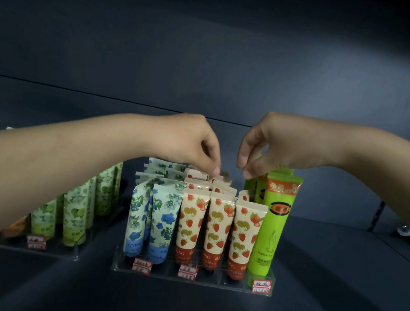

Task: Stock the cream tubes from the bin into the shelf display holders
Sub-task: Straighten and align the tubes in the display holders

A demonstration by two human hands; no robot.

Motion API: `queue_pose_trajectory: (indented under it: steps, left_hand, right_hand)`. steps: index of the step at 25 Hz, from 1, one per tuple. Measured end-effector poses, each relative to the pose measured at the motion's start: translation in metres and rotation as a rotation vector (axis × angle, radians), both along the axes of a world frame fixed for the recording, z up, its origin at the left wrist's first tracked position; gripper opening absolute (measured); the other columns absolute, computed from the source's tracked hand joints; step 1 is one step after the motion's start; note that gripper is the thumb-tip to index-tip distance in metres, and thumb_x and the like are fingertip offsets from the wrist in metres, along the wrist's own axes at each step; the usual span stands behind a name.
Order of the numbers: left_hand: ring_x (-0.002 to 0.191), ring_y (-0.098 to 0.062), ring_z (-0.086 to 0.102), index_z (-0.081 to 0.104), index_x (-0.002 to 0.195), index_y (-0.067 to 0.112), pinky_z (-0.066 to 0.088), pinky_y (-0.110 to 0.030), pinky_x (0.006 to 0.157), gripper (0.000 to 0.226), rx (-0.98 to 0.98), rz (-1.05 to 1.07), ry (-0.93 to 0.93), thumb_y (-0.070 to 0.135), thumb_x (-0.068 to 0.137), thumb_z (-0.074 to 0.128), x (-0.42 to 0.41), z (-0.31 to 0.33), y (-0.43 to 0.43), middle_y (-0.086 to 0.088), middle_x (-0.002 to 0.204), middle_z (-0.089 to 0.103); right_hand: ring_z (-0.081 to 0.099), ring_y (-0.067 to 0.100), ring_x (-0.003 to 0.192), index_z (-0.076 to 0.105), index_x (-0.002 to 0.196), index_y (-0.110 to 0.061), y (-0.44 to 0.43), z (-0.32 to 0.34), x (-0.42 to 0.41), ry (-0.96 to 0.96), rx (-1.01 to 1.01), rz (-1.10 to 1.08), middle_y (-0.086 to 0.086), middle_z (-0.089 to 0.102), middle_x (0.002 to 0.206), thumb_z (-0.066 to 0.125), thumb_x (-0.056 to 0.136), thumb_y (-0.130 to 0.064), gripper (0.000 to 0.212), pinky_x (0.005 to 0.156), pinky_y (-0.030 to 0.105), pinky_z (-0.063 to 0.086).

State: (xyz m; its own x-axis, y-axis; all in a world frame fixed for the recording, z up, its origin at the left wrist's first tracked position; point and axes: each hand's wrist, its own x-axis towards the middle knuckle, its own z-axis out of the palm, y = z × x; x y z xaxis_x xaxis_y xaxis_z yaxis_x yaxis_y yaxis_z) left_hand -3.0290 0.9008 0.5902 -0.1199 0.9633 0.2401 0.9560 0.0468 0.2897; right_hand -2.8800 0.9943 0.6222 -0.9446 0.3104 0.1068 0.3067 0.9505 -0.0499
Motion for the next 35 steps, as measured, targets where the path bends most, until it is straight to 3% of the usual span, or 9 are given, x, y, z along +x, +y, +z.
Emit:
queue_pose_trajectory:
  steps: [4, 9, 14, 20, 25, 28, 32, 35]
  left_hand:
    - [0.077, -0.01, 0.064, 0.076, 0.089, 0.022, 0.05, -0.028, 0.077, 0.017, -0.062, -0.053, 0.033, 0.033, 0.078, 0.071, 0.01, -0.006, 0.012, 0.009, 0.08, 0.071]
    - [0.072, 0.0, 0.053, 0.075, 0.092, 0.023, 0.043, -0.024, 0.076, 0.019, -0.044, -0.015, 0.083, 0.035, 0.078, 0.07, 0.014, -0.013, 0.018, 0.017, 0.076, 0.062]
    - [0.07, 0.001, 0.054, 0.076, 0.087, 0.02, 0.045, -0.023, 0.077, 0.015, -0.03, 0.017, 0.039, 0.032, 0.079, 0.07, 0.011, -0.018, 0.019, 0.019, 0.073, 0.062]
    - [0.069, 0.002, 0.054, 0.075, 0.086, 0.018, 0.041, -0.013, 0.069, 0.013, -0.022, 0.008, 0.018, 0.028, 0.081, 0.069, 0.009, -0.017, 0.016, 0.02, 0.071, 0.06]
    - [0.067, 0.001, 0.052, 0.074, 0.087, 0.018, 0.039, -0.013, 0.064, 0.015, -0.025, 0.031, 0.008, 0.03, 0.081, 0.068, 0.011, -0.02, 0.016, 0.019, 0.07, 0.059]
    - [0.065, 0.001, 0.052, 0.073, 0.085, 0.019, 0.038, -0.011, 0.061, 0.011, -0.03, 0.036, -0.01, 0.029, 0.082, 0.068, 0.009, -0.02, 0.015, 0.019, 0.069, 0.059]
    - [0.07, -0.001, 0.054, 0.073, 0.082, 0.021, 0.045, -0.02, 0.075, 0.007, -0.033, 0.027, -0.07, 0.026, 0.081, 0.069, 0.006, -0.02, 0.012, 0.014, 0.074, 0.064]
    - [0.07, 0.001, 0.055, 0.072, 0.077, 0.024, 0.046, -0.023, 0.082, 0.004, -0.03, 0.027, -0.114, 0.025, 0.079, 0.071, 0.004, -0.021, 0.011, 0.016, 0.073, 0.064]
  right_hand:
    - [0.054, -0.008, 0.058, 0.066, 0.073, -0.025, 0.0, 0.003, -0.009, -0.092, 0.034, -0.003, -0.01, 0.07, 0.076, 0.077, 0.074, -0.023, 0.011, 0.055, 0.004, 0.039]
    - [0.052, -0.01, 0.054, 0.065, 0.075, -0.022, -0.003, 0.0, -0.014, -0.193, 0.06, -0.023, -0.008, 0.067, 0.073, 0.078, 0.072, -0.021, 0.013, 0.049, 0.005, 0.038]
    - [0.051, -0.014, 0.05, 0.061, 0.066, -0.027, -0.004, -0.008, -0.02, -0.229, 0.139, -0.022, -0.012, 0.064, 0.067, 0.077, 0.072, -0.022, 0.017, 0.048, 0.005, 0.038]
    - [0.054, 0.001, 0.052, 0.063, 0.067, -0.027, -0.009, -0.009, -0.023, -0.271, 0.192, -0.05, -0.011, 0.064, 0.067, 0.076, 0.073, -0.022, 0.015, 0.047, 0.011, 0.04]
    - [0.052, -0.014, 0.05, 0.061, 0.059, -0.031, -0.008, -0.012, -0.025, -0.274, 0.184, -0.055, -0.016, 0.06, 0.06, 0.075, 0.074, -0.017, 0.024, 0.042, 0.005, 0.037]
    - [0.056, 0.001, 0.055, 0.062, 0.062, -0.03, -0.008, -0.015, -0.026, -0.267, 0.231, -0.054, -0.015, 0.062, 0.066, 0.073, 0.075, -0.019, 0.021, 0.046, 0.01, 0.041]
    - [0.053, 0.003, 0.058, 0.061, 0.066, -0.03, -0.009, -0.016, -0.027, -0.269, 0.25, -0.034, -0.015, 0.06, 0.068, 0.069, 0.079, -0.02, 0.018, 0.046, 0.009, 0.04]
    - [0.056, 0.008, 0.066, 0.065, 0.074, -0.025, -0.009, -0.019, -0.028, -0.287, 0.277, -0.033, -0.011, 0.064, 0.076, 0.067, 0.081, -0.023, 0.008, 0.062, 0.021, 0.049]
